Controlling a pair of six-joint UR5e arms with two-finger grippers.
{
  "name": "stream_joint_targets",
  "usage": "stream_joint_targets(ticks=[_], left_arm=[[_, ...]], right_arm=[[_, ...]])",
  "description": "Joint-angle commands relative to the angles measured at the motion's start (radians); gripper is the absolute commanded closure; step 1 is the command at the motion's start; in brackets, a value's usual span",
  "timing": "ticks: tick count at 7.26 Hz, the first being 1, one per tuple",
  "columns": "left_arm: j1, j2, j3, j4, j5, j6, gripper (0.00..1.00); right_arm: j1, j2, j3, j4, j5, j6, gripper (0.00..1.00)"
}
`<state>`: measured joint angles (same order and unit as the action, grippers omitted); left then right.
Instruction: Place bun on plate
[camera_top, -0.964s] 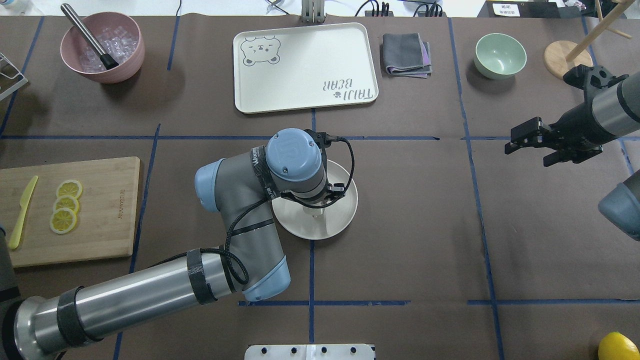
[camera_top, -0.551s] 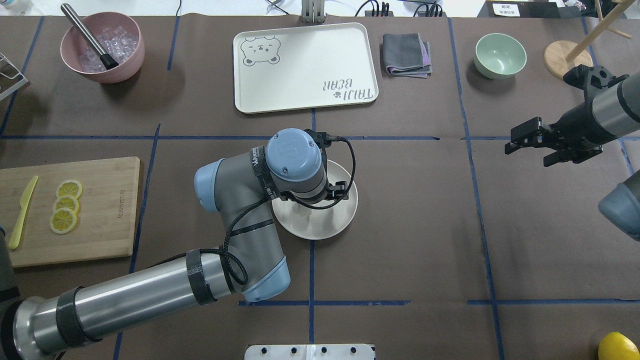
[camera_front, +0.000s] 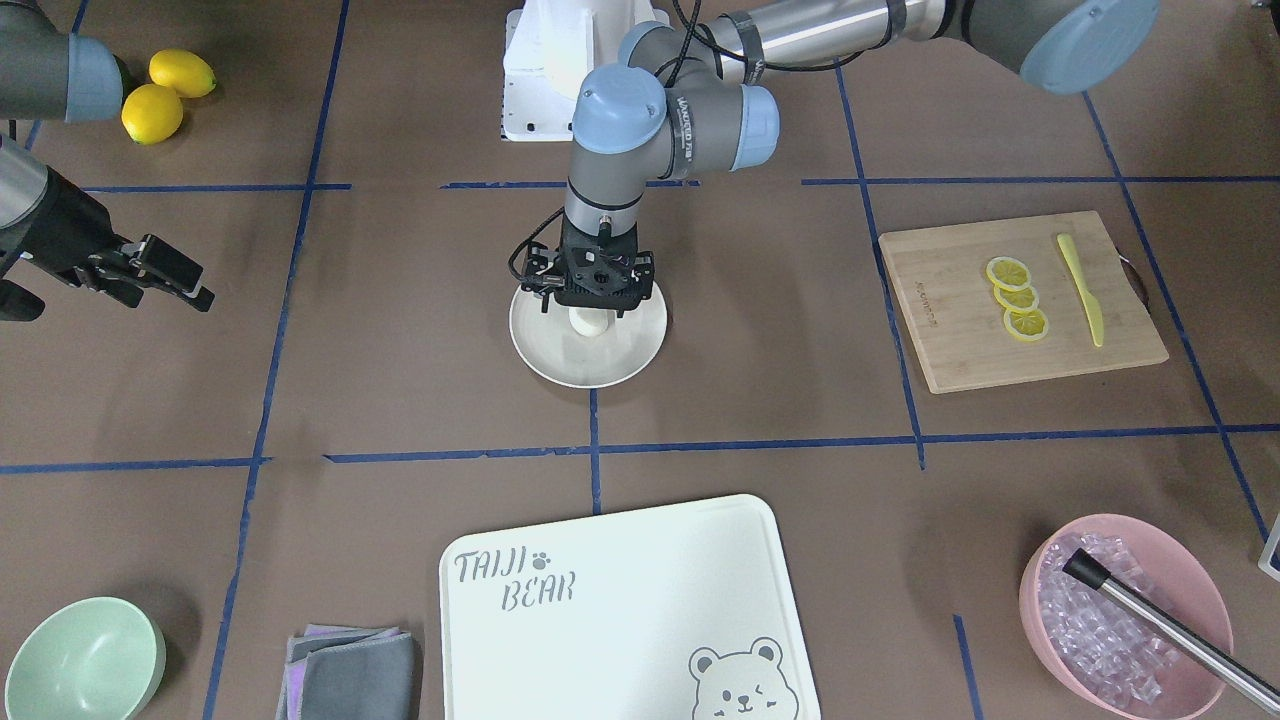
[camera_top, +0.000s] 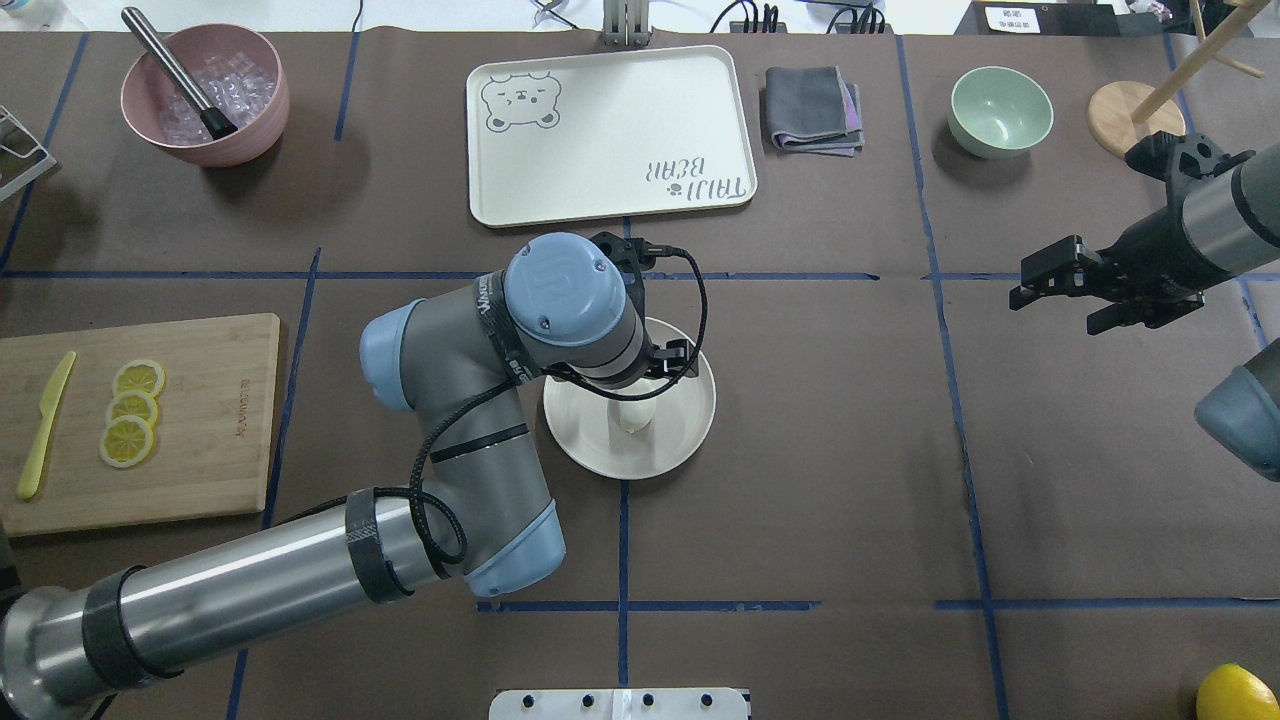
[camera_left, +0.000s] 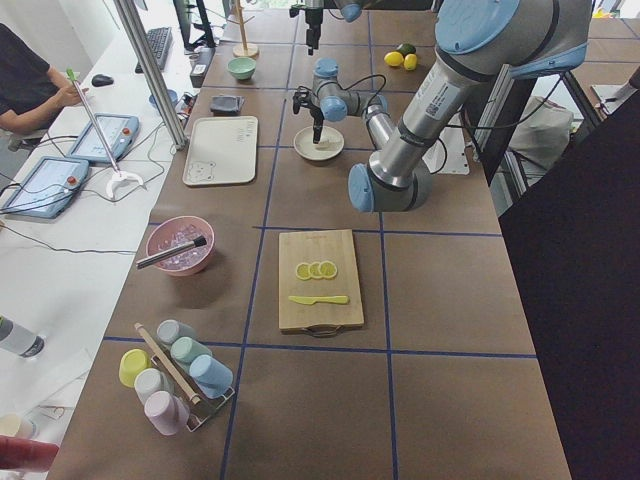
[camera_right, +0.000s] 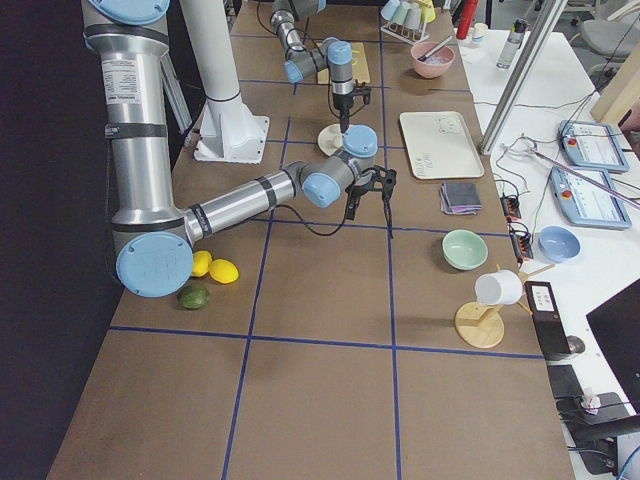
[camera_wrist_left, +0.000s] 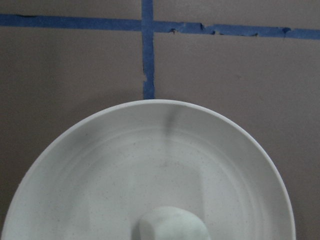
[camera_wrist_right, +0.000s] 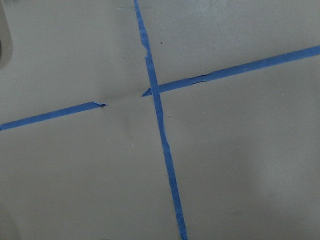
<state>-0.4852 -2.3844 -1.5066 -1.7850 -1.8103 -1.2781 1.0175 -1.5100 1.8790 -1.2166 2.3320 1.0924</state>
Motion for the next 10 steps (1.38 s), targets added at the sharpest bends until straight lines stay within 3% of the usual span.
stream_joint_targets(ticks=[1,3,6,7,10], left_arm=[[-0.068,0.15,-0.233,0.108,-0.007,0.07,0.02],[-0.171,0.365,-0.435,0.151,-0.039,0.364,0.02],[-0.506,0.723,-0.434,-0.014,-0.387,0.842,0.02],[-0.617,0.801,-0.414,-0.016,-0.432,1.016,0.02],[-0.97,0.821,-0.117,-0.008,-0.615,1.553,0.02]], right_arm=[[0.063,-0.016,0.005,-0.004,0.015,-0.011,0.0],[0.187,-0.077,-0.003,-0.058,0.041,-0.264,0.0],[0.379,-0.12,-0.014,-0.36,0.029,-0.795,0.0],[0.441,-0.14,-0.052,-0.365,0.033,-0.909,0.0],[0.565,-0.171,-0.155,-0.365,0.033,-1.132,0.0]])
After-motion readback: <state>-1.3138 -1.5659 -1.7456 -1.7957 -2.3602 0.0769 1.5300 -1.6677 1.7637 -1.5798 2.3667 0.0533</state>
